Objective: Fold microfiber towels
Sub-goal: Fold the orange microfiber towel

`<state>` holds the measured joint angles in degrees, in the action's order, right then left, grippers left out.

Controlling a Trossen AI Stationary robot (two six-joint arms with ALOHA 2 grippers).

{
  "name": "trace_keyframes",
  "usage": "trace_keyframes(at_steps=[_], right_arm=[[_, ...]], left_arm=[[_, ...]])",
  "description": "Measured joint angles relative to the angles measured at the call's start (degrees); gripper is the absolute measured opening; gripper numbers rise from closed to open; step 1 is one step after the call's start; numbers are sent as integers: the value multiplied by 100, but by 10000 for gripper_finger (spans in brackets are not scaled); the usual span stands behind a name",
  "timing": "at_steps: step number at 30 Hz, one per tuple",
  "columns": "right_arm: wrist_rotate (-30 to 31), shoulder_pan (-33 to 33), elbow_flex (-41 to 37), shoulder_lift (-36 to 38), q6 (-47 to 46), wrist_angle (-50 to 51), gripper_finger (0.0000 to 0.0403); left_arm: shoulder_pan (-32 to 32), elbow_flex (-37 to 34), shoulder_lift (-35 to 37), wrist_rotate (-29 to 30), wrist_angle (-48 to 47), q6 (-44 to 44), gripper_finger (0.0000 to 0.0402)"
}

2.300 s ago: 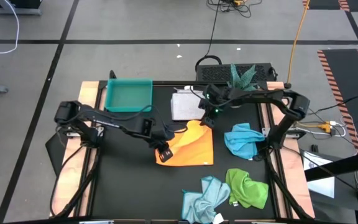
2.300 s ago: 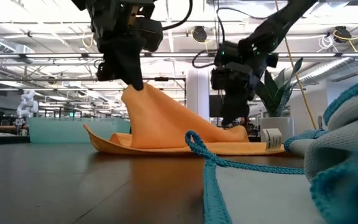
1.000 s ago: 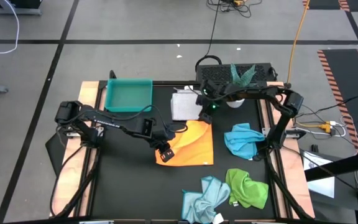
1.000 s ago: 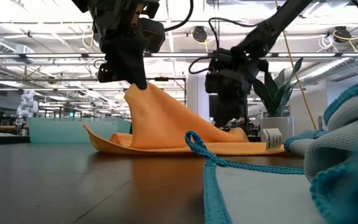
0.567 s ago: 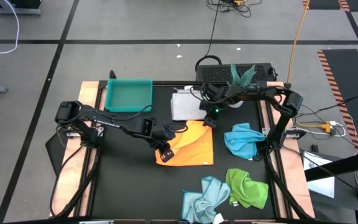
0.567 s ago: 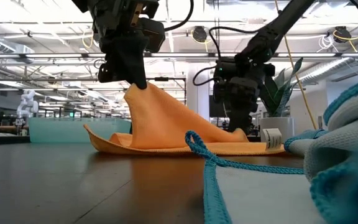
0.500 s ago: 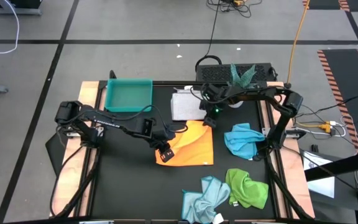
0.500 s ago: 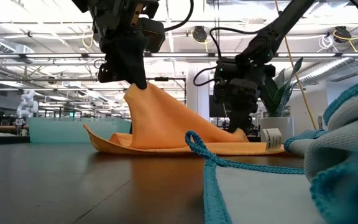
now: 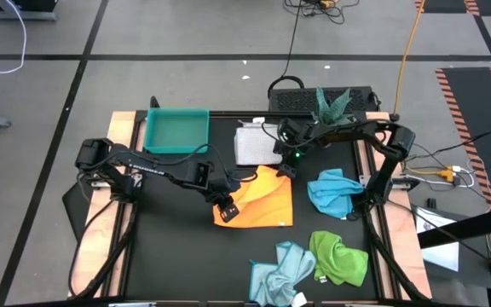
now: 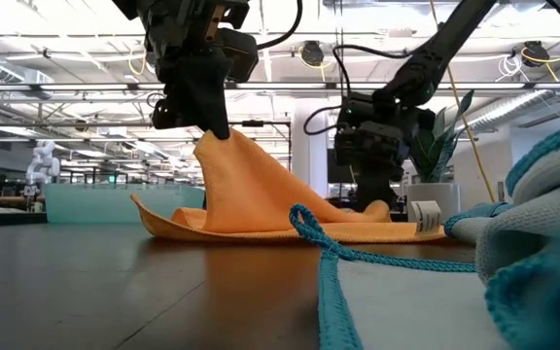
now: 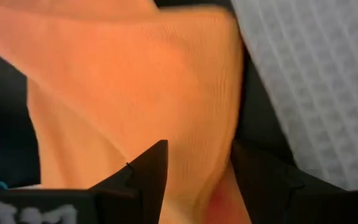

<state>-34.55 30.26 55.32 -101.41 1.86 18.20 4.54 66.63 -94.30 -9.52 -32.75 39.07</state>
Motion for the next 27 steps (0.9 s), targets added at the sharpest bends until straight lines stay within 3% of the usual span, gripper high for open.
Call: trace_keyframes(at_steps=[7, 13, 19, 24, 27], right_arm=[[-13, -32, -186, 0, -144, -294, 169], [-38, -44, -191, 0, -290, -736, 156], [-154, -81, -191, 0, -189, -701, 96], [-150, -178, -191, 0, 59, -719, 20], [-144, -243, -191, 0, -43, -842, 6]], left_arm=[[0, 0, 0, -2, 2, 4, 26], [0, 0, 0, -61, 2, 2, 6], [-1, 0, 0, -72, 4, 11, 22], [0, 0, 0, -72, 4, 13, 21], [0, 0, 0, -78, 4, -9, 7]])
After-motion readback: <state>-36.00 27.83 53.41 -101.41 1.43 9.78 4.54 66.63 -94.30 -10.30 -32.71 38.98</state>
